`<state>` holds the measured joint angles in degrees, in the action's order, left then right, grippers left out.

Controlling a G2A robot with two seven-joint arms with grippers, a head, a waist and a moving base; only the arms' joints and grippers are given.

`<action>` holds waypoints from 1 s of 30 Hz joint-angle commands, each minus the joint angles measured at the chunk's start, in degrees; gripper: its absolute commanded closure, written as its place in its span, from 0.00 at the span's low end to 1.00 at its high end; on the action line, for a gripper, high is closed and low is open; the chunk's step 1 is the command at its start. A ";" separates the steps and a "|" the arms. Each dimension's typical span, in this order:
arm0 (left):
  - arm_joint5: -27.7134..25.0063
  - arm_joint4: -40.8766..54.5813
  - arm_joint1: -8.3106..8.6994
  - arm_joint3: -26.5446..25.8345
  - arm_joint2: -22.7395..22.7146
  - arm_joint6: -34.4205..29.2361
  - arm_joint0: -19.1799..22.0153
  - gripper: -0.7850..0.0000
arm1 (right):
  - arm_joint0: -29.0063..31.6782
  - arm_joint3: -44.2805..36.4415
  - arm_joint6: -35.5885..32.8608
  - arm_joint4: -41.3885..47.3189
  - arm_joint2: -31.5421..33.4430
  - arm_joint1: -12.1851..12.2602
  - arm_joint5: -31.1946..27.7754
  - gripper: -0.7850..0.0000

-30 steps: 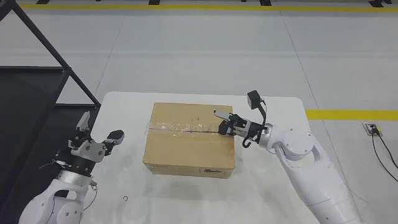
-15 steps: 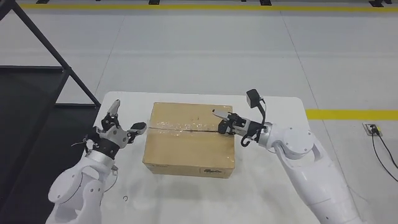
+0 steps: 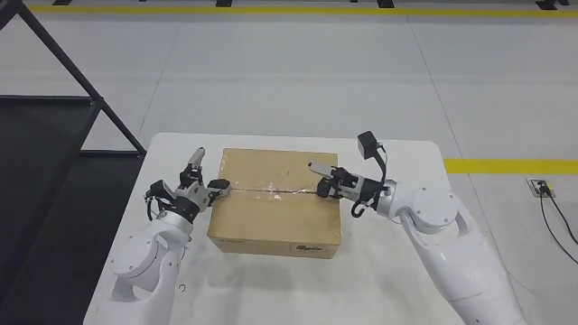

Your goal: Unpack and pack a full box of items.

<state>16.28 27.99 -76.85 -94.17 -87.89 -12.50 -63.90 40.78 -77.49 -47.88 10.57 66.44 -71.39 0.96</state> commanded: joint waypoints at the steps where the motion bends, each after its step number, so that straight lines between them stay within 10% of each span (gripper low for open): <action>1: -0.18 0.30 0.03 -0.47 -0.02 -0.14 -0.31 0.00 | 0.08 -0.63 0.92 0.98 0.26 -0.07 -0.83 0.00; 5: -0.53 0.71 0.08 -1.45 0.15 -0.05 -1.09 0.00 | -0.35 -2.09 1.77 2.46 -0.52 -0.38 -0.81 0.00; 7: -0.90 0.87 0.09 -1.65 0.29 0.02 -1.33 0.00 | -1.18 -2.00 2.74 2.55 -2.01 -0.78 -0.02 0.99; 30: -2.23 1.65 0.03 -1.94 0.39 0.84 -1.80 0.00 | -11.16 8.03 6.42 0.80 -17.48 -5.73 9.24 1.00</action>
<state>14.05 29.64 -76.82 -96.11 -87.49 -11.66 -65.70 30.37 -70.46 -41.76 11.17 49.71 -76.75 9.87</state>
